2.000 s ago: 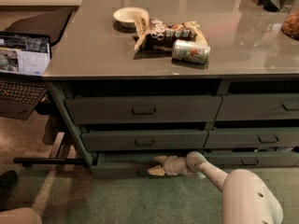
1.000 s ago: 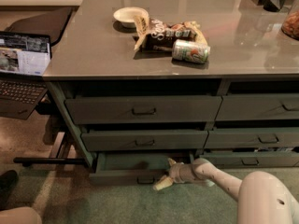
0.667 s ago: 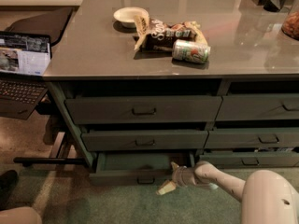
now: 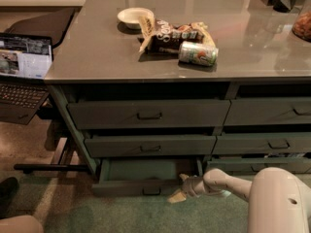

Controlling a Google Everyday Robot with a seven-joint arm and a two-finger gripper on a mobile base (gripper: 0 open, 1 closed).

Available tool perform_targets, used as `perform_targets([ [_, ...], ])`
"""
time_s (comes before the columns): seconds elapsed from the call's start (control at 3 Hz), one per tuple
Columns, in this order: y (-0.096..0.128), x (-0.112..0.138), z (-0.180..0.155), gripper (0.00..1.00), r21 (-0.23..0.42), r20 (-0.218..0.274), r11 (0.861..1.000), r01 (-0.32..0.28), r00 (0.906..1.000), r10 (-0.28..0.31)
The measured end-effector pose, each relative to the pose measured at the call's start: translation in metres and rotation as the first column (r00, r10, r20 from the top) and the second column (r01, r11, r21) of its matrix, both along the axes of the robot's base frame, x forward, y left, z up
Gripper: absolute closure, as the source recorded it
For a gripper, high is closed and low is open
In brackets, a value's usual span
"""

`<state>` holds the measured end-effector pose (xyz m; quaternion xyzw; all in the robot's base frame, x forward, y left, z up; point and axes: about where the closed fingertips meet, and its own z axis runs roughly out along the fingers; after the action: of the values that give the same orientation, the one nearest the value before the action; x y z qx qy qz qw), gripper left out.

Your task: Open bottom drawer

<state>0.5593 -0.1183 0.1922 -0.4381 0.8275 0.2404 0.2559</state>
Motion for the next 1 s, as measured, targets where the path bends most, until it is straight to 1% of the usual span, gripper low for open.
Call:
perform_targets([
  [0.33,0.000,0.000,0.006,0.35,0.000,0.000,1.000,0.000,1.0000,0.000],
  [0.67,-0.016,-0.015,0.006,0.34,-0.061,-0.034,0.998,-0.003,0.9994,0.001],
  [1.0,-0.033,-0.036,0.005,0.32,-0.112,-0.074,0.992,-0.050,0.9964,0.042],
])
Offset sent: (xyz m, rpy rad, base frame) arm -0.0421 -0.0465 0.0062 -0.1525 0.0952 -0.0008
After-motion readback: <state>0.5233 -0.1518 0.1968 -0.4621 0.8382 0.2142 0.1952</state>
